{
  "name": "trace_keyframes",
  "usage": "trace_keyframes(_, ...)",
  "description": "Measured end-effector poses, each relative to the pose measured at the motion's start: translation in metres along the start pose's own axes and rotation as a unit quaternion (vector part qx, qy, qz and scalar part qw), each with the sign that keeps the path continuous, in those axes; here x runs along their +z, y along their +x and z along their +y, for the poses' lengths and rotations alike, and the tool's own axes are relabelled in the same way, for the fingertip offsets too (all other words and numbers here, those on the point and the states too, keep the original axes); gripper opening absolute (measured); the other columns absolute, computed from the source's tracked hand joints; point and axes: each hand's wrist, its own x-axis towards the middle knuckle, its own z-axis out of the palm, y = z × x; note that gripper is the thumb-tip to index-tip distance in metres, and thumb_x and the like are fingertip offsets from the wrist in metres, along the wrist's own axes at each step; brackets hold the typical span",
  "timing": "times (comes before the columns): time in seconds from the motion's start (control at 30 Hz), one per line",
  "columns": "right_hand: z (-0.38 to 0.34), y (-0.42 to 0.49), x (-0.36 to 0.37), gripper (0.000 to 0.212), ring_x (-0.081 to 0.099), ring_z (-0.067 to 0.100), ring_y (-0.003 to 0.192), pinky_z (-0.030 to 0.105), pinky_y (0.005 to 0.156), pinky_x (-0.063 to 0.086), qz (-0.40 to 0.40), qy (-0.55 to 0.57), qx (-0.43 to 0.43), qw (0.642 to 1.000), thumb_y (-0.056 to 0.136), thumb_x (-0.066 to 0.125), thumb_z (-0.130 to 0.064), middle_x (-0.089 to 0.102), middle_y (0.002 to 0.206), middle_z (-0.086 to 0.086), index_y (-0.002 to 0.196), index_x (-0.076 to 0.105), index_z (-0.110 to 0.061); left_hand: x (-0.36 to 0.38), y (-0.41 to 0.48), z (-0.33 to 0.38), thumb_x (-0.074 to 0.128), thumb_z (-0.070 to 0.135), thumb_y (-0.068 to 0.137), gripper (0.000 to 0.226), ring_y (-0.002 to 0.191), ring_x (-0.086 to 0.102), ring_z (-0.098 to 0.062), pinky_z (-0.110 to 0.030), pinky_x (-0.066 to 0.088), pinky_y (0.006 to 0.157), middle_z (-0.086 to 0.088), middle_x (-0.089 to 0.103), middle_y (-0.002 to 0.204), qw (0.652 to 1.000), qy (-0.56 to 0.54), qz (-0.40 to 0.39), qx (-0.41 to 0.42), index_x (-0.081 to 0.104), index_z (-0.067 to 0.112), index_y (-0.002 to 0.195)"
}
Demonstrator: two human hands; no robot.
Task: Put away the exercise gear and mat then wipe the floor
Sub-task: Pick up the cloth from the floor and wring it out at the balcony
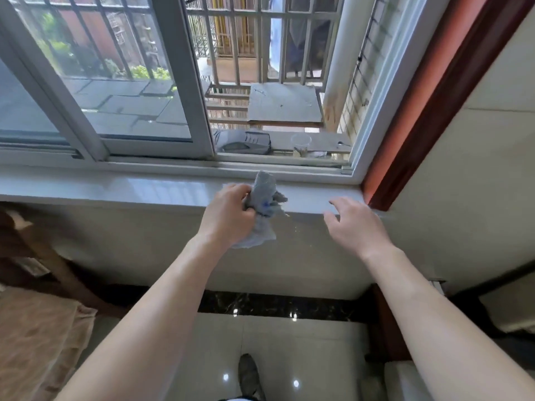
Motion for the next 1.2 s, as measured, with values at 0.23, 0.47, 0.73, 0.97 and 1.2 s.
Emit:
trace_keyframes(0.23,-0.015,0.096,0.001,0.037,0.046,0.025,0.121,0.038,0.097,0.041,0.013,-0.005,0.019,1.000,0.094,0.040,-0.033,0.056,0.130,0.005,0.120,0.057,-0.013,0.003,0.102,-0.016,0.056,0.010,0.074,0.032,0.089,0.054,-0.021,-0.033,0.046,0.076,0.005,0.059,0.094,1.000,-0.006,-0.013,0.019,0.068,0.025,0.099)
trace_keyframes(0.47,-0.016,0.179,-0.011,0.041,0.043,0.023,0.127,0.037,0.103,0.038,0.025,0.024,0.020,0.999,0.097,0.038,-0.035,0.052,0.137,0.003,0.130,0.054,-0.017,0.009,0.195,-0.008,0.056,0.007,0.076,0.032,0.091,0.055,-0.022,-0.038,0.049,0.082,0.000,0.060,0.096,0.999,-0.008,-0.028,0.034,0.068,0.020,0.102)
trace_keyframes(0.73,-0.011,0.286,-0.032,0.042,0.044,0.020,0.127,0.038,0.103,0.039,0.055,0.057,-0.021,0.997,0.098,0.038,-0.037,0.052,0.138,0.001,0.133,0.051,-0.018,0.016,0.294,0.013,0.058,0.008,0.083,0.031,0.089,0.052,-0.015,-0.015,0.036,0.064,0.004,0.059,0.100,1.000,0.006,0.001,0.020,0.067,0.023,0.108)
trace_keyframes(0.97,-0.015,0.355,-0.059,0.046,0.039,0.018,0.134,0.036,0.107,0.034,0.052,0.079,-0.049,0.994,0.099,0.037,-0.036,0.046,0.146,0.000,0.140,0.045,-0.017,0.005,0.358,0.034,0.058,0.006,0.081,0.025,0.081,0.056,-0.008,-0.017,0.039,0.057,0.003,0.061,0.093,0.999,-0.043,0.024,-0.005,0.067,0.020,0.100)
trace_keyframes(1.2,-0.023,0.392,-0.085,0.040,0.045,0.021,0.126,0.034,0.101,0.036,0.086,0.074,-0.057,0.992,0.099,0.039,-0.033,0.052,0.137,0.004,0.131,0.053,-0.014,-0.014,0.404,0.052,0.058,0.004,0.081,0.024,0.079,0.060,-0.011,-0.022,0.042,0.060,0.006,0.065,0.086,0.996,-0.074,0.053,0.024,0.067,0.021,0.094)
